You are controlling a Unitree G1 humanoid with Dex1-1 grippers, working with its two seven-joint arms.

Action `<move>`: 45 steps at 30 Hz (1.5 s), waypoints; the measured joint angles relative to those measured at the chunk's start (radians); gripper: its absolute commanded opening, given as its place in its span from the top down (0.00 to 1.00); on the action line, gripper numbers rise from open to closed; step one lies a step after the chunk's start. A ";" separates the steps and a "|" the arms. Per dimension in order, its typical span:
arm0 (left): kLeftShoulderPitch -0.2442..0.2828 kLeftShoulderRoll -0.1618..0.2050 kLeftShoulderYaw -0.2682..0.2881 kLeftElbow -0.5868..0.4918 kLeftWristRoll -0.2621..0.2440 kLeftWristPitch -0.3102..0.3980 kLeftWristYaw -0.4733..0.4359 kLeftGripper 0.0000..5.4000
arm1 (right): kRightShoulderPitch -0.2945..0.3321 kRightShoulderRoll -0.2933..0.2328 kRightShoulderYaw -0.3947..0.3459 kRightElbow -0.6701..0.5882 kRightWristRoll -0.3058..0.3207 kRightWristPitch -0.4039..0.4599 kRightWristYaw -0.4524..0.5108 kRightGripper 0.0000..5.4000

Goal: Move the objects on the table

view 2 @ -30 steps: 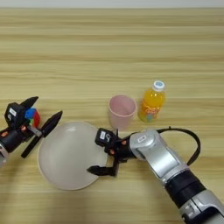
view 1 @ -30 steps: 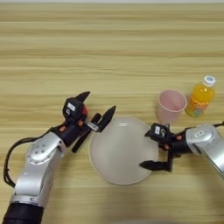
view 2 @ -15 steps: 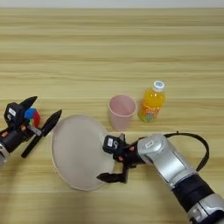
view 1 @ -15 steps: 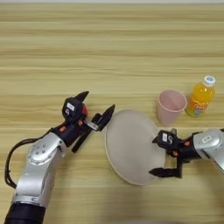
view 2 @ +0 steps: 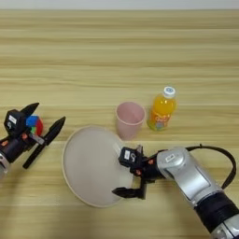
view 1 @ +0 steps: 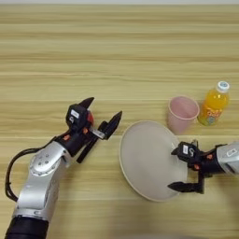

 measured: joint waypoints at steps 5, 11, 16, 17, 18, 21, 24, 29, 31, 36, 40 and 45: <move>-0.001 0.000 0.000 0.005 0.003 0.000 0.000 0.00 | 0.028 -0.026 -0.002 -0.024 0.000 0.001 0.011 0.00; -0.002 -0.001 -0.001 0.007 0.005 -0.001 0.000 0.00 | 0.051 -0.049 -0.006 -0.054 0.000 0.003 0.026 0.00; -0.002 -0.002 -0.001 0.009 0.006 -0.001 0.000 0.00 | 0.070 -0.096 -0.019 -0.075 0.001 0.009 0.056 0.00; -0.002 -0.002 -0.001 0.009 0.006 -0.001 0.000 0.00 | 0.073 -0.103 -0.023 -0.077 0.001 0.009 0.061 0.00; -0.002 -0.002 -0.001 0.009 0.006 -0.001 0.000 0.00 | 0.077 -0.115 -0.028 -0.079 0.001 0.010 0.067 0.00; -0.002 -0.002 -0.002 0.010 0.007 -0.001 0.000 0.00 | 0.087 -0.135 -0.042 -0.084 0.006 0.019 0.073 0.00; -0.004 -0.005 -0.002 0.020 0.007 -0.002 0.001 0.00 | 0.100 -0.137 -0.052 -0.102 0.020 0.031 0.073 0.00; -0.013 -0.007 -0.004 0.027 0.008 -0.003 0.000 0.00 | 0.105 -0.134 -0.063 -0.152 0.044 0.047 0.072 0.00; -0.013 -0.007 -0.004 0.028 0.008 -0.004 0.000 0.00 | 0.105 -0.133 -0.065 -0.170 0.051 0.053 0.071 0.00; -0.015 -0.007 -0.004 0.032 0.009 -0.008 0.000 0.00 | 0.105 -0.122 -0.074 -0.222 0.079 0.068 0.064 0.00; -0.026 -0.005 -0.004 0.037 0.009 -0.009 -0.001 0.00 | 0.104 -0.108 -0.108 -0.286 0.123 0.091 0.059 0.00; -0.034 -0.002 -0.004 0.050 0.009 -0.010 -0.002 0.00 | 0.072 -0.071 -0.212 -0.384 0.240 0.133 0.021 0.00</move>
